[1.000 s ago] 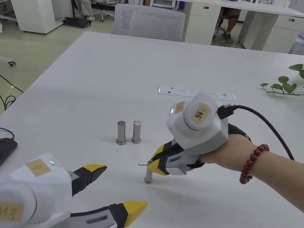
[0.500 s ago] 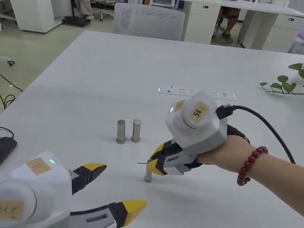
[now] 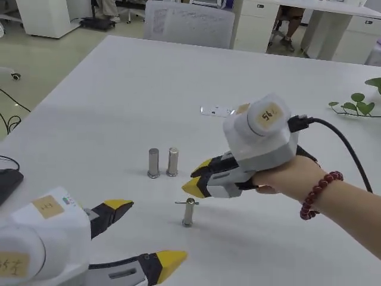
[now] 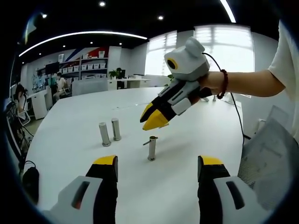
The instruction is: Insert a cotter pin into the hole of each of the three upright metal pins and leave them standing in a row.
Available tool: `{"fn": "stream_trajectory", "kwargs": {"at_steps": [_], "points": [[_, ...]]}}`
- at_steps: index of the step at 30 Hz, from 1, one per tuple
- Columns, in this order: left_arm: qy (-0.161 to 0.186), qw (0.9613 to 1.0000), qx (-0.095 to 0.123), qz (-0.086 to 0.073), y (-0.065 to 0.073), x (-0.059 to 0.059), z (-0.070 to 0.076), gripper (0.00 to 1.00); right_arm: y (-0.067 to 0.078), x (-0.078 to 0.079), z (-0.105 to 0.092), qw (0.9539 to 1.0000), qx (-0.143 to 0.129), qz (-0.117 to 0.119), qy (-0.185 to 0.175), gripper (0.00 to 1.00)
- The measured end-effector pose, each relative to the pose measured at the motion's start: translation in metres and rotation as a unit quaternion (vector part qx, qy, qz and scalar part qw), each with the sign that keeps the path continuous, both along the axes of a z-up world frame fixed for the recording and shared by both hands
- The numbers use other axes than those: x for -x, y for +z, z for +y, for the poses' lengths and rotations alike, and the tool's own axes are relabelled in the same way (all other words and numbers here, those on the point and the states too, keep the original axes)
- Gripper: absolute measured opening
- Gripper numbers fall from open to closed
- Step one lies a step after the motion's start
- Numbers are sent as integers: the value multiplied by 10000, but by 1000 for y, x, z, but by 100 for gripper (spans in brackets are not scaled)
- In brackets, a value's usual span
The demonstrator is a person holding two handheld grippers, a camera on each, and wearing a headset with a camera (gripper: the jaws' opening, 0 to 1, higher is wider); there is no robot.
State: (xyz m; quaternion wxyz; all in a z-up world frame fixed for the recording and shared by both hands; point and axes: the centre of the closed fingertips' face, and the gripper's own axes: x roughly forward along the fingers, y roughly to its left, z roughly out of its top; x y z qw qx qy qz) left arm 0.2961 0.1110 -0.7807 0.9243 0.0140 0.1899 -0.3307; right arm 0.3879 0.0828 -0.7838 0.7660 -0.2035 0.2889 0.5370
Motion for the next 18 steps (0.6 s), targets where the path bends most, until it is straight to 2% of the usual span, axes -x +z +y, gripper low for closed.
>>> {"fn": "stream_trajectory", "kwargs": {"at_steps": [7, 12, 18], "points": [[43, 9999, 126, 16, 1, 2, 0, 74, -1, -19, 4, 9994, -195, -176, -207, 26], [72, 10000, 53, 11, 1, 1, 2, 77, -6, -34, 10, 9984, -337, -233, -384, 28], [117, 9999, 101, -43, 3, 1, 2, 80, -11, -51, 16, 9961, -557, -302, -617, 29]]}}
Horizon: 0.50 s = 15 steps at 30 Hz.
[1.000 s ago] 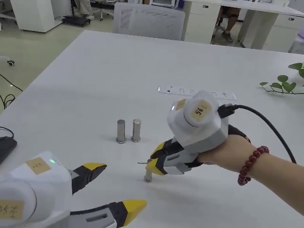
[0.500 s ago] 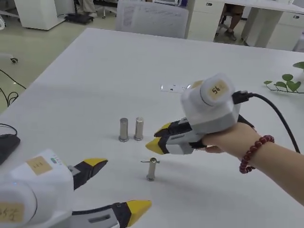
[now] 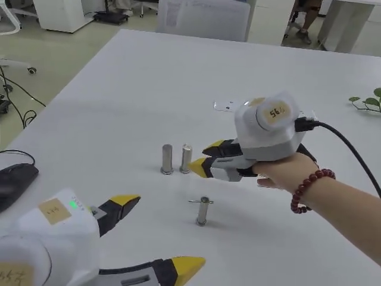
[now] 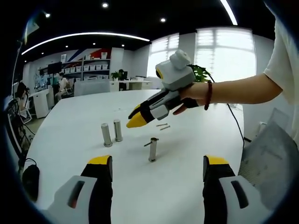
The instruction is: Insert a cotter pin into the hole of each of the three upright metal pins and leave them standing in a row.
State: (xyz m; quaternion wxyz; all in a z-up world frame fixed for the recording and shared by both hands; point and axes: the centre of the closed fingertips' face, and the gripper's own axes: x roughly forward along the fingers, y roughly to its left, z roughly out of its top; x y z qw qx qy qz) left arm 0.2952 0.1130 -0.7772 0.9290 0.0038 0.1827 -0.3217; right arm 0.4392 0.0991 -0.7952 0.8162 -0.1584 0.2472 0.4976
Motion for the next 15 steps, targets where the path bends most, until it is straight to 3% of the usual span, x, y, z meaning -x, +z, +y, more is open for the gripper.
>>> {"fn": "stream_trajectory", "kwargs": {"at_steps": [3, 11, 15], "points": [[-8, 10000, -66, 37, -2, -1, 0, 81, -6, -14, 4, 9998, -143, 61, -105, 29], [0, 10000, 5, -1, 1, -4, -2, 85, -13, -20, 14, 9991, -366, 118, -199, 28], [48, 10000, -5, 55, -1, -7, -1, 85, -19, -23, 18, 9988, -421, 131, -201, 28]]}}
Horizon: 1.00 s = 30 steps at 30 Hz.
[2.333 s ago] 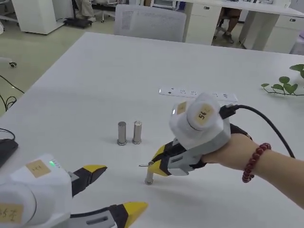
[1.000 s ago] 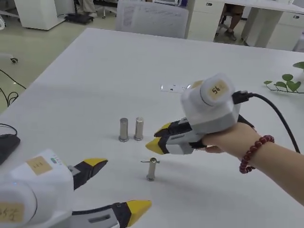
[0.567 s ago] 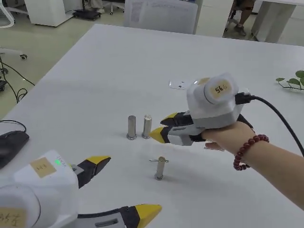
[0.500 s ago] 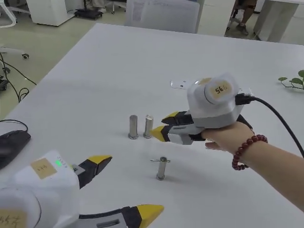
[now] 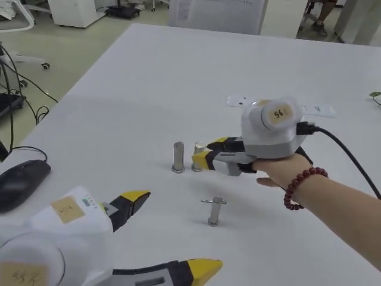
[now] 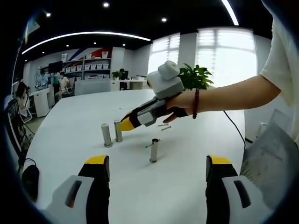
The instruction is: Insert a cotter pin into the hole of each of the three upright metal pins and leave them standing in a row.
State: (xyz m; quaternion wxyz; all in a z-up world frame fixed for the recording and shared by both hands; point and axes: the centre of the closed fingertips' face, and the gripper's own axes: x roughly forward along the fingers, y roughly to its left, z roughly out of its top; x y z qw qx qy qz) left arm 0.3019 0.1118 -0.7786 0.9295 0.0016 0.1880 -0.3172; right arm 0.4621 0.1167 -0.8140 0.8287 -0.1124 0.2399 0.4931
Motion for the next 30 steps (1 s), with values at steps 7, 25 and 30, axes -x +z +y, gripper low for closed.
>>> {"fn": "stream_trajectory", "kwargs": {"at_steps": [7, 25, 30], "points": [[62, 10000, 47, 44, -2, -2, 0, 85, -7, -7, 8, 9999, -108, -61, -37, 26], [114, 9999, 67, 94, -2, -3, 5, 84, -14, -12, 11, 9997, -189, -94, -93, 15], [118, 9999, 49, 85, -2, -1, 7, 84, -14, -12, 11, 9998, -157, -113, -87, 15]]}}
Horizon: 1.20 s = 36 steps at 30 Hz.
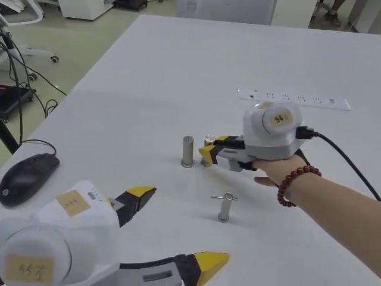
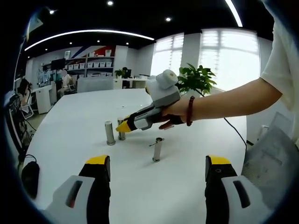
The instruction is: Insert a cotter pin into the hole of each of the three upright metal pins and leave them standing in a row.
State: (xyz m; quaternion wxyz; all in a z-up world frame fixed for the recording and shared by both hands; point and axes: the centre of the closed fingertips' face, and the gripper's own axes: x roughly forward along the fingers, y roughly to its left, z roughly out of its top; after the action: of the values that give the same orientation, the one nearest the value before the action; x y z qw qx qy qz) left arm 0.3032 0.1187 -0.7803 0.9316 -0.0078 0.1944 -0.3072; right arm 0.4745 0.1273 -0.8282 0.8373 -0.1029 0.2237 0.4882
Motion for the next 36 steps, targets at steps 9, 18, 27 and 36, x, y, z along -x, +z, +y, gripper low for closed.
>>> {"fn": "stream_trajectory", "kwargs": {"at_steps": [9, 18, 27, 36], "points": [[40, 10000, -18, 6, 0, 2, 3, 84, 0, -1, -1, 10000, 75, -38, -11, 14], [57, 10000, -43, -28, 3, 2, 3, 83, 4, 2, -9, 9999, 89, -6, -103, 13], [63, 10000, -12, -64, 7, 3, 1, 83, 9, 7, -24, 9997, 151, -38, -175, 13], [63, 9999, -7, -83, 10, 5, -2, 83, 8, 14, -49, 9992, 252, -31, -292, 13]]}}
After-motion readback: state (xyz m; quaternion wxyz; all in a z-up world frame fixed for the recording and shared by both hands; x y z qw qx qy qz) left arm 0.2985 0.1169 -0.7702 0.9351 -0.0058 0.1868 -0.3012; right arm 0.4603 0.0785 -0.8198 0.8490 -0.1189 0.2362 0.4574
